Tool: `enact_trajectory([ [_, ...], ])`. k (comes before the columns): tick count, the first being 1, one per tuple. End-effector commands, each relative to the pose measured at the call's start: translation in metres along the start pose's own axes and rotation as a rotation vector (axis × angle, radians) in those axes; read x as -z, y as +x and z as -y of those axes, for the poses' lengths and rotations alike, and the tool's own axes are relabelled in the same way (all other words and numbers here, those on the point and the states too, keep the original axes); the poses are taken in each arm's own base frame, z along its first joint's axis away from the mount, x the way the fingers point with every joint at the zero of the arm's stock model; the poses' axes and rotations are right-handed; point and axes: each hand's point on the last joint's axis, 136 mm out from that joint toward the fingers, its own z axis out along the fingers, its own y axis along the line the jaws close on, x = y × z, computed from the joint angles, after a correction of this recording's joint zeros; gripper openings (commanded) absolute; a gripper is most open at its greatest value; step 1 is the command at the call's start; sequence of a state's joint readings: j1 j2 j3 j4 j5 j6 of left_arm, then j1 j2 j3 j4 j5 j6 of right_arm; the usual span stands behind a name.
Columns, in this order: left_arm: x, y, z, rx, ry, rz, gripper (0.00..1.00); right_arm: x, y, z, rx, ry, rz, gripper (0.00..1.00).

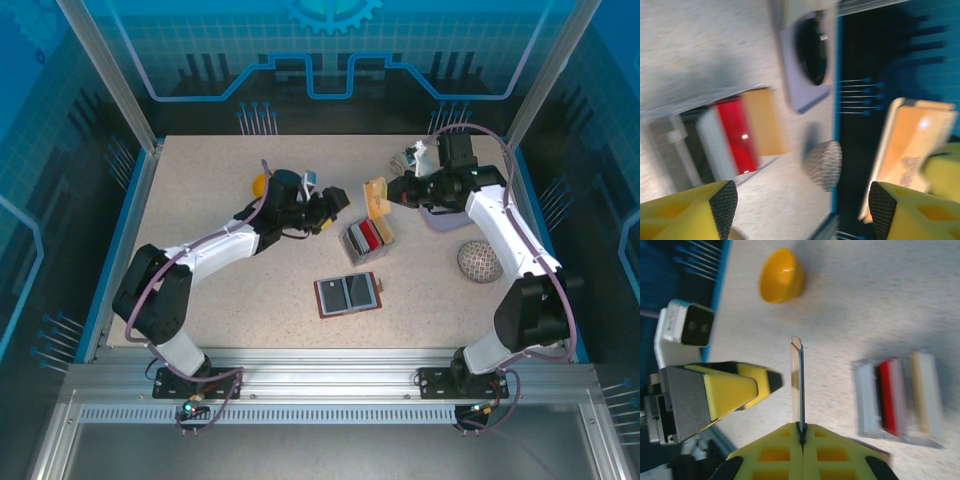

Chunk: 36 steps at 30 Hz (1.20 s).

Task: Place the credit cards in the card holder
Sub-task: Pick up the credit card from the storage box.

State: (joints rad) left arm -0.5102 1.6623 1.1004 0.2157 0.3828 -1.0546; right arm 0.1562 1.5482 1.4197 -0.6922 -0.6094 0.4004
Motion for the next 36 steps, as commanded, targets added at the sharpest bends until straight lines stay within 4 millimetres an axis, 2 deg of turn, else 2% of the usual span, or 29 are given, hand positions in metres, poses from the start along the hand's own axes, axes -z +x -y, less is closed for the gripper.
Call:
enact_trajectory([
  [1,0.002,0.001,0.048,-0.030,0.230,-0.070,0.75,0.005,-0.001,-0.035,-0.015,-0.217,-0.019,0.04],
  [6,0.000,0.001,0.070,-0.040,0.328,-0.104,0.78,0.002,-0.001,-0.036,-0.037,-0.248,-0.028,0.04],
  [11,0.003,0.003,0.089,-0.066,0.424,-0.137,0.76,-0.004,0.000,-0.031,-0.066,-0.249,-0.041,0.04],
  [13,0.005,0.006,0.097,-0.078,0.456,-0.157,0.70,-0.006,0.001,-0.030,-0.074,-0.258,-0.046,0.05],
  [16,0.006,0.010,0.105,-0.090,0.484,-0.183,0.53,-0.011,0.002,-0.028,-0.089,-0.272,-0.057,0.05],
  [21,0.008,0.012,0.110,-0.082,0.499,-0.194,0.30,-0.017,0.004,-0.017,-0.122,-0.242,-0.071,0.08],
  [24,0.010,0.011,0.113,-0.074,0.513,-0.192,0.20,-0.020,0.006,-0.012,-0.129,-0.231,-0.077,0.13],
  [31,0.010,0.008,0.115,-0.054,0.522,-0.186,0.16,-0.018,0.008,-0.025,-0.102,-0.304,-0.096,0.35],
  [36,0.008,0.007,0.116,-0.032,0.535,-0.188,0.16,-0.020,0.010,-0.031,-0.101,-0.360,-0.122,0.37],
])
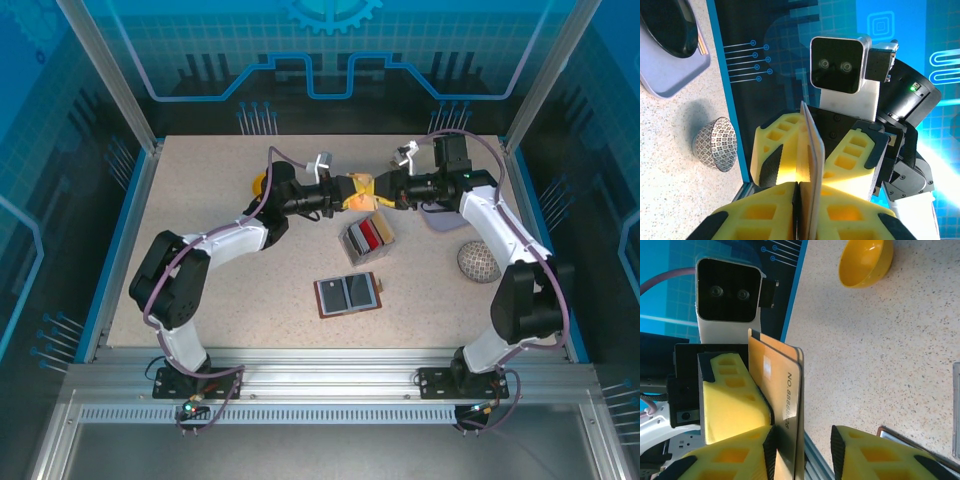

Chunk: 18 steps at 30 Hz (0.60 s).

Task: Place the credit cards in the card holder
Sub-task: Pick up the credit card from the storage box.

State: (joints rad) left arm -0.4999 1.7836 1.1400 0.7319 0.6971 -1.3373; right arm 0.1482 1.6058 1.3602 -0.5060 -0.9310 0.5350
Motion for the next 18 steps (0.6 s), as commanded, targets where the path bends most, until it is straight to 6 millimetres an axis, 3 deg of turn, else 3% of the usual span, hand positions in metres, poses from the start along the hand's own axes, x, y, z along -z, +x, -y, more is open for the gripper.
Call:
enact_trajectory([
  [1,-0.004,-0.001,0.035,-0.062,0.107,-0.014,0.15,-0.006,0.006,0.003,-0.025,-0.046,-0.043,0.36],
  [7,-0.004,-0.005,0.029,-0.033,0.101,0.009,0.17,0.001,0.005,0.022,-0.051,0.040,-0.010,0.15],
  [18,0.003,-0.008,-0.011,0.017,-0.044,0.049,0.25,0.009,0.003,0.026,-0.078,0.056,0.022,0.09],
])
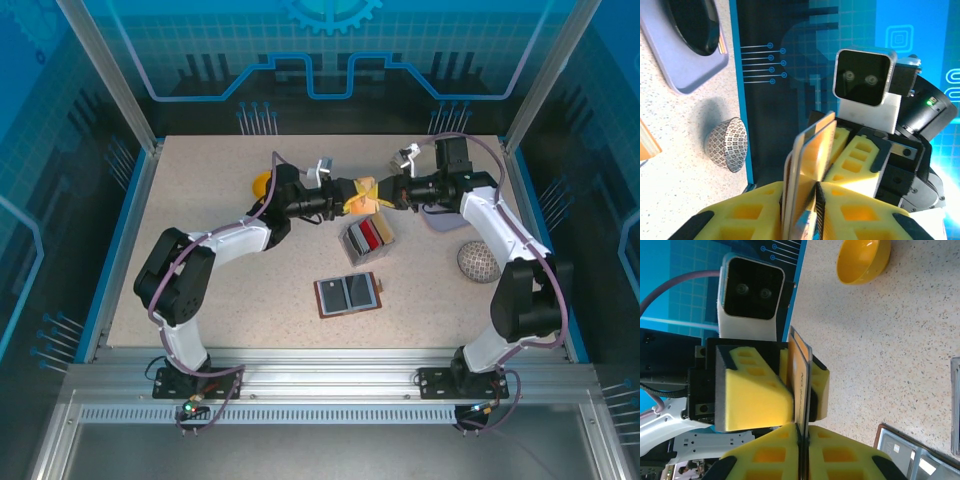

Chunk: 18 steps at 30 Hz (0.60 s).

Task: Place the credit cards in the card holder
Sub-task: Pick up the credit card from the storage box.

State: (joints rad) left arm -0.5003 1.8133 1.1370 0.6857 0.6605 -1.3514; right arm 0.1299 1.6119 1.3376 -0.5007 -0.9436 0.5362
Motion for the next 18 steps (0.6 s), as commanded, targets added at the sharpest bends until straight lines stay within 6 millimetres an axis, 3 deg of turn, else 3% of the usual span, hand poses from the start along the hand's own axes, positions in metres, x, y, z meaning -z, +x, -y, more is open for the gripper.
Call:
enact_trajectory([
  [1,0.007,-0.002,0.012,-0.047,0.010,0.023,0.25,0.008,0.001,0.017,-0.053,0.058,0.026,0.09],
  [9,0.009,-0.005,-0.002,-0.026,-0.023,0.039,0.07,0.013,-0.001,0.015,-0.059,0.051,0.040,0.12],
  [18,0.006,-0.005,-0.001,-0.005,0.007,0.026,0.07,0.009,0.001,0.008,-0.048,0.009,0.021,0.29],
])
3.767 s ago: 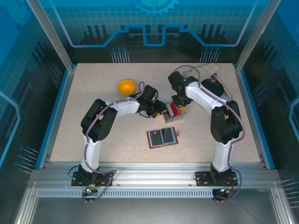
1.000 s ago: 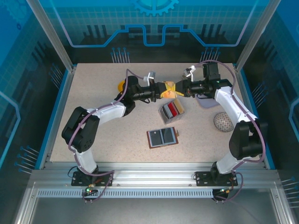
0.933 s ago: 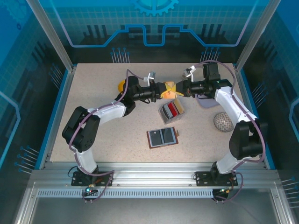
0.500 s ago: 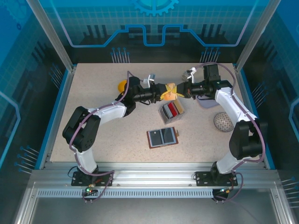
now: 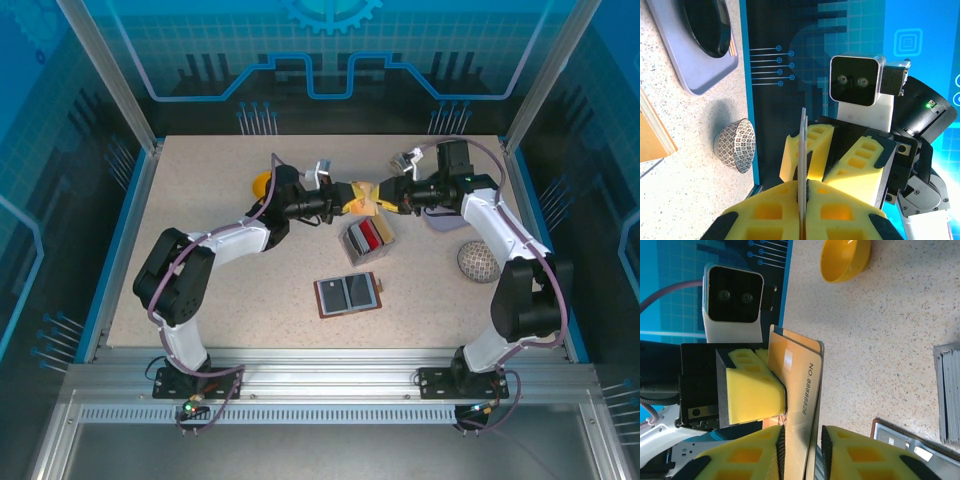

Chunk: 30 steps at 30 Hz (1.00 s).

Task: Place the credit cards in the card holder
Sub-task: Pick up the credit card from the storage box.

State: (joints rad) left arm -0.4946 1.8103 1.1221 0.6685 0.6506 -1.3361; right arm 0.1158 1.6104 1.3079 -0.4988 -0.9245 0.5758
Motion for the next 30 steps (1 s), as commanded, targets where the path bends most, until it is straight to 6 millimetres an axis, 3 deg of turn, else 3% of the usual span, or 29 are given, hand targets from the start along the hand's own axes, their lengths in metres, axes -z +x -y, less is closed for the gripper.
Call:
enact_trajectory([
  [1,0.003,-0.003,0.009,-0.006,0.041,0.013,0.07,0.007,0.000,-0.004,0.018,-0.015,0.006,0.28],
  [3,0.004,-0.004,0.012,-0.001,0.061,0.014,0.08,0.005,0.002,0.001,0.007,-0.005,-0.003,0.25],
  [7,0.004,-0.003,0.017,-0.008,0.071,0.012,0.10,0.002,0.004,0.000,0.010,-0.017,-0.014,0.36],
  [11,0.004,-0.003,0.020,-0.009,0.079,0.011,0.09,-0.004,0.010,-0.005,0.040,-0.016,-0.050,0.36],
  [15,0.005,-0.003,0.024,-0.008,0.087,0.011,0.12,-0.006,0.008,-0.004,0.034,-0.016,-0.049,0.19],
  [20,0.006,-0.002,0.020,-0.015,0.065,0.012,0.14,-0.004,0.008,-0.015,0.047,-0.081,-0.047,0.20],
  [23,0.004,-0.002,0.017,-0.007,0.061,0.007,0.14,-0.003,0.008,-0.018,0.052,-0.083,-0.045,0.11],
  [24,0.003,-0.002,0.015,-0.001,0.056,0.006,0.16,-0.002,0.007,-0.017,0.054,-0.080,-0.042,0.09],
  [26,0.003,-0.003,0.008,0.012,0.030,0.014,0.30,0.001,0.005,-0.009,0.037,-0.041,-0.025,0.07],
  [28,0.005,-0.004,-0.009,0.035,-0.032,0.032,0.35,0.004,0.002,0.003,0.027,0.014,-0.005,0.05],
  [30,0.007,-0.004,-0.027,0.062,-0.092,0.047,0.52,0.007,0.001,0.008,0.026,0.039,0.005,0.03],
])
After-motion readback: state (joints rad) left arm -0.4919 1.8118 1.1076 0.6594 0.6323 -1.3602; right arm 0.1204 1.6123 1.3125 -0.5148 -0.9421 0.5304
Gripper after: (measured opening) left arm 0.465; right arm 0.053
